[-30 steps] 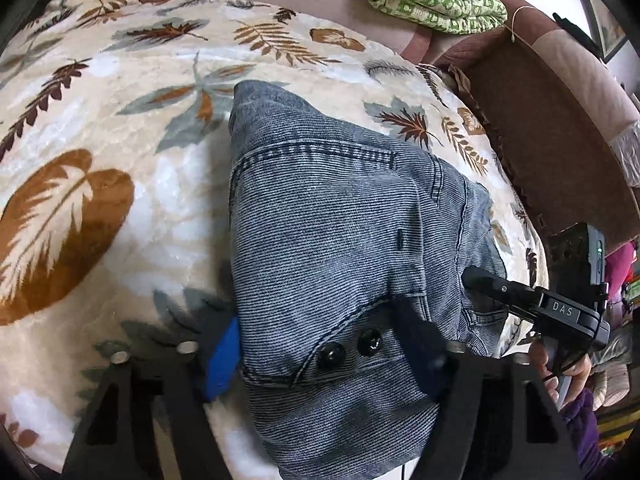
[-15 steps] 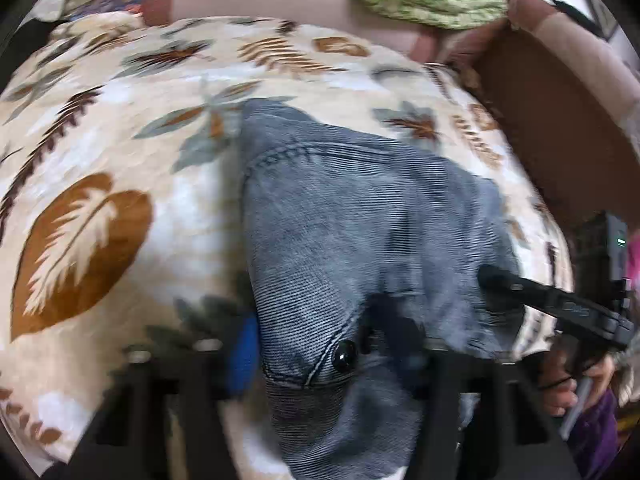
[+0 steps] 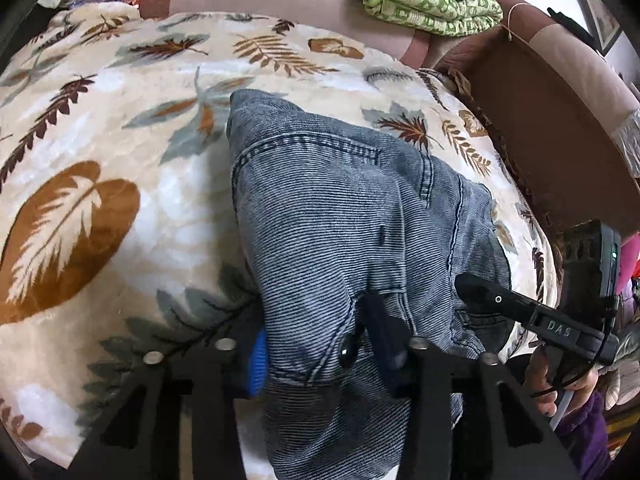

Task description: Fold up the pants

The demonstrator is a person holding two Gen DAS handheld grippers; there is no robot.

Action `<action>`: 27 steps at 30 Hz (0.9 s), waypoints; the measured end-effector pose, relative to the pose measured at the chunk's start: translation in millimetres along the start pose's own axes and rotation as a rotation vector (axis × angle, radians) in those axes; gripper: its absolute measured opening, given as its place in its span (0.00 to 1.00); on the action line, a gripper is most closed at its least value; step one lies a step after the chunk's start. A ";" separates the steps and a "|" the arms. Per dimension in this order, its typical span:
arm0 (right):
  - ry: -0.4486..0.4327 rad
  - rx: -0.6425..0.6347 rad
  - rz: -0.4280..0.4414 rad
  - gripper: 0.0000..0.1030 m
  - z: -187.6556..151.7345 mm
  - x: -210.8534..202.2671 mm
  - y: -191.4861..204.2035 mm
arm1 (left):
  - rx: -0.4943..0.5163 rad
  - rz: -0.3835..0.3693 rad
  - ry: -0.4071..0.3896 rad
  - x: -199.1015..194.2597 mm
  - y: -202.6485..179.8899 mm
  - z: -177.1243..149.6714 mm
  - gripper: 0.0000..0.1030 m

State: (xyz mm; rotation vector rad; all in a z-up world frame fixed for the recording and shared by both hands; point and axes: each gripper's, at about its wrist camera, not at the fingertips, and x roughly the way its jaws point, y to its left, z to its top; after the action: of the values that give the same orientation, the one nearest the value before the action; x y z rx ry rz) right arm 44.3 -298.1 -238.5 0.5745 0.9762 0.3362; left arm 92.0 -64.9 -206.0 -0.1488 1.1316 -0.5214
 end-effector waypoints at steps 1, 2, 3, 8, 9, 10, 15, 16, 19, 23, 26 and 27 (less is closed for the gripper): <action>-0.014 -0.007 0.002 0.28 -0.4 -2.3 2.3 | 0.006 -0.003 -0.005 -2.3 -1.8 0.1 0.33; -0.024 -0.016 0.000 0.27 -0.8 -4.1 4.7 | 0.019 0.002 -0.011 -4.6 -4.7 0.7 0.32; -0.039 -0.036 -0.008 0.26 -1.6 -6.2 8.6 | 0.031 0.010 -0.018 -6.9 -7.4 0.3 0.30; -0.126 -0.152 -0.038 0.25 -7.0 -18.1 32.9 | 0.068 0.020 -0.054 -23.0 -18.2 3.7 0.28; -0.137 -0.160 -0.035 0.25 -7.0 -19.7 35.4 | 0.066 0.016 -0.064 -28.1 -19.1 5.6 0.28; -0.147 -0.169 -0.034 0.25 -6.5 -21.0 38.4 | 0.068 0.018 -0.073 -31.6 -19.9 7.1 0.28; -0.194 -0.251 -0.046 0.25 -2.3 -24.9 60.9 | 0.093 0.036 -0.125 -54.7 -22.7 21.2 0.28; -0.198 -0.247 -0.033 0.25 2.3 -23.8 64.3 | 0.100 0.050 -0.136 -58.7 -23.2 26.0 0.28; -0.226 -0.251 -0.023 0.24 21.0 -20.4 70.4 | 0.109 0.076 -0.157 -65.0 -21.2 40.0 0.28; -0.247 -0.256 -0.022 0.23 52.1 -6.1 79.1 | 0.114 0.119 -0.177 -63.5 -12.5 64.8 0.28; -0.248 -0.255 -0.031 0.23 74.0 10.6 80.2 | 0.106 0.147 -0.179 -53.3 -1.5 87.3 0.28; -0.246 -0.247 -0.037 0.23 81.9 18.7 78.0 | 0.102 0.154 -0.177 -46.2 3.9 97.0 0.28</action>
State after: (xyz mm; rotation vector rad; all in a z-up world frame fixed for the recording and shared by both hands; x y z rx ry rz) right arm 122.6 -250.8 -169.6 0.3618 0.6953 0.3388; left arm 164.8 -53.9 -127.7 -0.0176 0.9336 -0.4193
